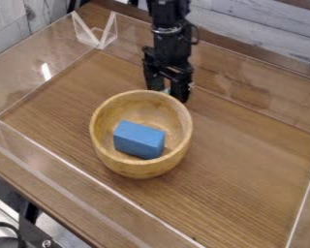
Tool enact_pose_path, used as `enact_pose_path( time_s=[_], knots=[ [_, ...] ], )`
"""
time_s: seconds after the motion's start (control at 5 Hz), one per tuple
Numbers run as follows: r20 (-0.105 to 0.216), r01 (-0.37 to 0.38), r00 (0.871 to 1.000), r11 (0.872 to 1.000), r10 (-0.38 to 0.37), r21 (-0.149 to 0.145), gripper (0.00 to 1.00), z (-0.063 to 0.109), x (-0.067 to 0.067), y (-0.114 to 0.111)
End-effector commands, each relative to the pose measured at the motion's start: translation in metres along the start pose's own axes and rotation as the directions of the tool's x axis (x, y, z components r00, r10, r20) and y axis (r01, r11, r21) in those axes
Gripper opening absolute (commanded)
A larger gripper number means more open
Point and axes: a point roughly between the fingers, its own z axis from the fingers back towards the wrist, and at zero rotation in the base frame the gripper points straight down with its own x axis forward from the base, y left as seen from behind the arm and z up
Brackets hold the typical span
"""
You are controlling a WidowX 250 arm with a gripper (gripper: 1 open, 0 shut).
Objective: Put the green marker in the brown bowl
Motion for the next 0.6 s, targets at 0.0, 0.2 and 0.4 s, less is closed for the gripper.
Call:
enact_pose_path(
  time_s=[0.0,0.2,0.4],
  knots=[
    [0.081,0.024,0.996,0.999,-0.027,0.046,1.0,0.0288,0.0085,-0.0024],
    [0.082,0.032,0.996,0.998,-0.036,0.047,1.0,0.0277,0.0101,-0.0041],
    [0.083,0.041,0.996,0.998,-0.045,0.047,0.0,0.0267,0.0116,-0.0057]
  ],
)
